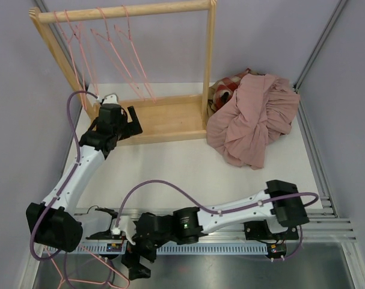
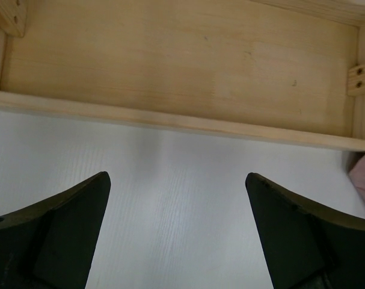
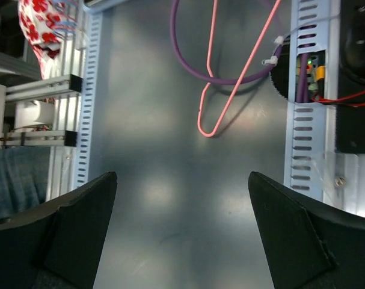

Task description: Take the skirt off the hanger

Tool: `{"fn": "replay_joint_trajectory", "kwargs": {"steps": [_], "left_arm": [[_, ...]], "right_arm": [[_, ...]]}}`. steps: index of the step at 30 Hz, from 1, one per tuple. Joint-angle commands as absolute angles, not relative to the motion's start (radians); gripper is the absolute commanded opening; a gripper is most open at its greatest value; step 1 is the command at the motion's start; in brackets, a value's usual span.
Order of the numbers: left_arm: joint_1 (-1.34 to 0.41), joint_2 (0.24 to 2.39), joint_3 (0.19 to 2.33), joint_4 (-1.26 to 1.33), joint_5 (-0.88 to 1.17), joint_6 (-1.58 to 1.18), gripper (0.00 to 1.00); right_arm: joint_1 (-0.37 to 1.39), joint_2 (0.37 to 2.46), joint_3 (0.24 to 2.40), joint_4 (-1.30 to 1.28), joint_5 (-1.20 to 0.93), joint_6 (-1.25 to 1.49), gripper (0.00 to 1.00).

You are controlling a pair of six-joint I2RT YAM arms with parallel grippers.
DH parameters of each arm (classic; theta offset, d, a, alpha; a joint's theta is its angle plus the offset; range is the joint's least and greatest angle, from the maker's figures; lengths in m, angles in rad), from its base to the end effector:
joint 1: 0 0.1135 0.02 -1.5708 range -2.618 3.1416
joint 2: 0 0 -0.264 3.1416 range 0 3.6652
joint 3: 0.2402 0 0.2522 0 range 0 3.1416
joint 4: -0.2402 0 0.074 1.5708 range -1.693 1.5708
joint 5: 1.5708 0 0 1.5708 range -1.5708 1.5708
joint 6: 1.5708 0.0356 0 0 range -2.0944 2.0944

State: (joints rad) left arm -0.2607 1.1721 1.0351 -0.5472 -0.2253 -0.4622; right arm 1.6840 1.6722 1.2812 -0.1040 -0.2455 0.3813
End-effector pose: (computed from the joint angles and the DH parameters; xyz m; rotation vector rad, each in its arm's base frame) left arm 0.2461 -0.0574 0.3141 -0.3442 2.2115 -0.1388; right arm -0.0528 0.3881 0.2867 -1.6096 1.8175 1.3934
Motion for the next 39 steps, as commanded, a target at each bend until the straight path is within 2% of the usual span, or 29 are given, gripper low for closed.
{"fn": "replay_joint_trajectory", "kwargs": {"steps": [1,9,16,25,28,34,39], "left_arm": [[-0.224,1.177,1.167,-0.500,-0.040,-0.384,0.99],[-0.190,1.258,1.420,-0.587,0.274,-0.354,0.99],[-0.192,1.310,1.601,-0.661,0.503,-0.440,0.99],[-0.209,1.359,1.782,-0.706,0.575,-0.512,0.99],[-0.224,1.378,1.907,-0.778,0.517,-0.485,0.99],[-0.224,1.355,1.904,-0.761,0.500,-0.512,0.99],[-0.224,1.315,1.937,-0.716,0.544,-0.572,0.99]], "right_arm": [[1.690,1.811,1.391,-0.060,-0.224,0.373,0.97],[1.677,2.022,1.588,-0.009,-0.118,0.267,0.99],[1.660,2.182,1.621,0.192,-0.213,0.301,0.99],[1.657,2.367,1.758,0.149,-0.271,0.340,0.98],[1.657,2.368,1.758,0.147,-0.258,0.342,0.98],[1.655,2.373,1.762,0.150,-0.241,0.353,0.99],[1.655,2.433,1.878,0.008,-0.181,0.354,0.99]]}}
